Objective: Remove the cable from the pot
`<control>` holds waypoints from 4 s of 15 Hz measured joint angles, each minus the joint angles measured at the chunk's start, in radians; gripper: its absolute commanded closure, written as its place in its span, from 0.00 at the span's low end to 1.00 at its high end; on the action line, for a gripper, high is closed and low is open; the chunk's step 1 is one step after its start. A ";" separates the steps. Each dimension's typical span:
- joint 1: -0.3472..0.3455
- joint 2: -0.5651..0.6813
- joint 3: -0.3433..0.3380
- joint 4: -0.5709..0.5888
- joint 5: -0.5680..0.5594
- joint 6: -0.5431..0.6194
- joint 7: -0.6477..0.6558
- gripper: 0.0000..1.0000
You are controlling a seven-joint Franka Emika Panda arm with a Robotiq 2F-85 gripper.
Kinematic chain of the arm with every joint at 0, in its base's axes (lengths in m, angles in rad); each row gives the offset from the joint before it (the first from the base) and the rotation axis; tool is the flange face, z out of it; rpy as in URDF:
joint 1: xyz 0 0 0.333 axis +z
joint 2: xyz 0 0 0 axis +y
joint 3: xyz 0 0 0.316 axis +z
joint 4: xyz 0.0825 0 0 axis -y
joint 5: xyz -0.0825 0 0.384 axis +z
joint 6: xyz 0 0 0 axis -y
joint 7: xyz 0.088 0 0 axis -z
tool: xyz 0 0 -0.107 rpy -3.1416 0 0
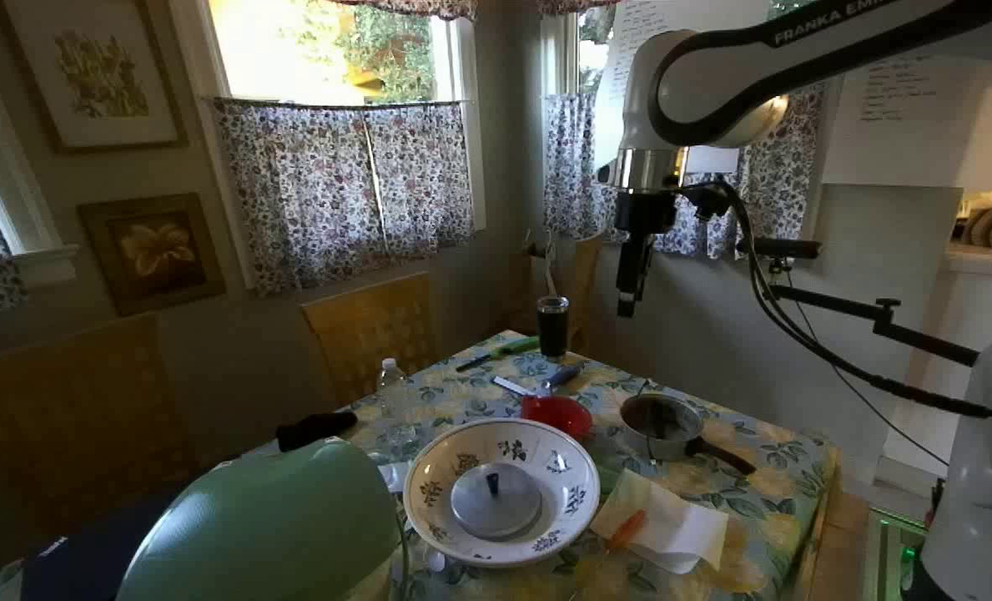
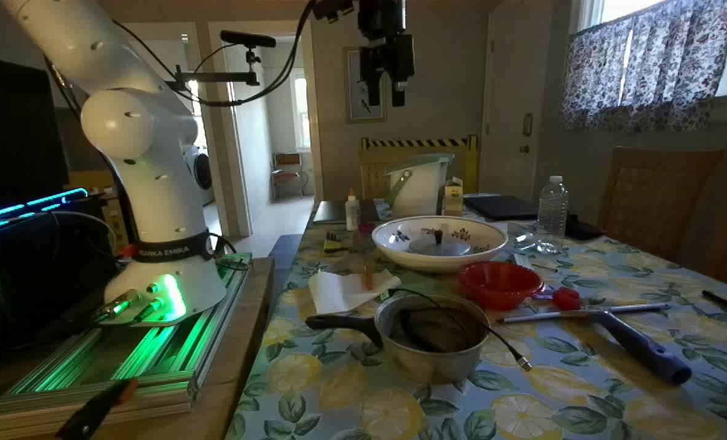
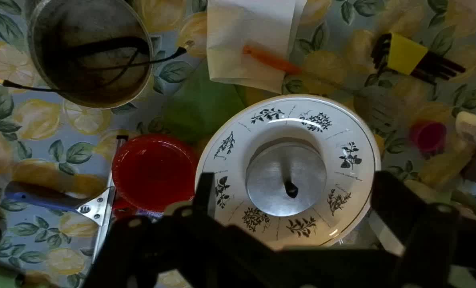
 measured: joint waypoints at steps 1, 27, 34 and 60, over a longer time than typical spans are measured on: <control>0.000 0.000 0.000 0.000 0.000 0.000 0.000 0.00; -0.272 0.238 -0.118 -0.352 0.012 0.736 0.387 0.00; -0.272 0.252 -0.116 -0.351 0.012 0.749 0.390 0.00; -0.176 0.661 -0.149 -0.214 0.695 0.972 -0.060 0.05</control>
